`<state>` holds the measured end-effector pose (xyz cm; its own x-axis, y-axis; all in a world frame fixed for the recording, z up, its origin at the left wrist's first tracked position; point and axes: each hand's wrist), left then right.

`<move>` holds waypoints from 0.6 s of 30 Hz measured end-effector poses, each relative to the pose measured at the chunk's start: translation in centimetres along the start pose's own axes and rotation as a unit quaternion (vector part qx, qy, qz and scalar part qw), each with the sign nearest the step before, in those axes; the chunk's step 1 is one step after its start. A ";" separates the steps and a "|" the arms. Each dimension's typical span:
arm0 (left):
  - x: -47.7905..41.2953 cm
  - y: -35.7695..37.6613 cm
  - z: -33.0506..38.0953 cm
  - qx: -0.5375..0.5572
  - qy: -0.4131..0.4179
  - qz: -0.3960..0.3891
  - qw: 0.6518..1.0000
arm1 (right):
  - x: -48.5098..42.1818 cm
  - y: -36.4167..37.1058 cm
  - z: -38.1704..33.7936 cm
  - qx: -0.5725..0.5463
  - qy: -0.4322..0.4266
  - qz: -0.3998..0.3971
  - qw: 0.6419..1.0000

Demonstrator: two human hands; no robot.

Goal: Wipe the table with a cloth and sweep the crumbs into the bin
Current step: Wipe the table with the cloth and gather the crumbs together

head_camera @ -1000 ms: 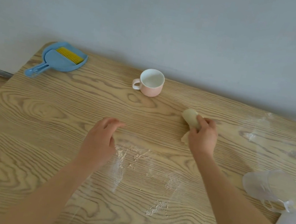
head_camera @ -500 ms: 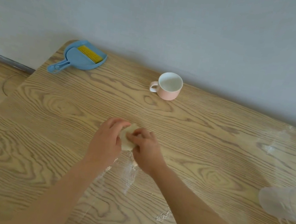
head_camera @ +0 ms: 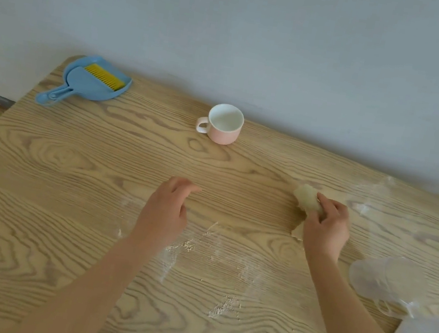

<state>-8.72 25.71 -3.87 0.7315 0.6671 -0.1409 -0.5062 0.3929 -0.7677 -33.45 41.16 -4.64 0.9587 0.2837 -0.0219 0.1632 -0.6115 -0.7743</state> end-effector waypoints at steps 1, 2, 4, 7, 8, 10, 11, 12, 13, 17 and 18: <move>-0.1 0.3 0.2 -0.002 0.004 -0.003 1.000 | -0.1 -0.1 0.8 0.029 0.013 -0.001 0.999; -0.1 0.5 0.3 -0.004 0.006 -0.005 1.000 | 0.1 -0.1 1.5 0.061 0.024 -0.012 0.998; 0.0 0.7 0.5 -0.006 0.007 -0.011 1.000 | 1.0 0.3 2.2 0.105 0.032 -0.035 0.993; 0.4 0.6 0.4 -0.005 0.003 -0.012 1.000 | 3.3 1.5 1.2 0.092 0.004 -0.069 0.993; 0.5 0.4 0.4 -0.005 -0.001 -0.015 1.000 | 4.5 1.9 0.5 0.080 -0.017 -0.086 0.993; 0.7 0.1 0.3 -0.005 -0.010 -0.022 1.000 | 7.2 3.2 -1.0 0.050 -0.078 -0.130 0.987; 0.7 -0.1 0.3 -0.006 -0.013 -0.023 1.000 | 8.6 4.0 -1.8 0.028 -0.107 -0.158 0.981; 0.7 -0.4 0.3 -0.009 -0.014 -0.022 1.000 | 9.9 4.6 -2.7 0.002 -0.131 -0.188 0.973; 0.7 -0.8 0.1 -0.014 -0.015 -0.019 1.000 | 10.9 5.2 -3.6 -0.025 -0.151 -0.214 0.965; 0.7 -2.9 -1.1 -0.021 -0.025 -0.013 0.999 | 10.3 5.9 -7.0 -0.097 -0.175 -0.197 0.960; 0.7 -3.5 -1.5 -0.019 -0.028 -0.010 0.999 | 9.1 5.8 -7.7 -0.106 -0.166 -0.176 0.965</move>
<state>-5.69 23.85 -2.23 0.7139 0.6942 -0.0915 -0.4740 0.3828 -0.7930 -21.97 34.53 -4.51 0.7141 0.6999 -0.0092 0.5421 -0.5614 -0.6253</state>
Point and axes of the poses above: each hand's wrist, its own x-axis away from the middle knuckle, its own y-axis out of the palm, z = x × y, and after that the axes turned 7 degrees about y, right-handed
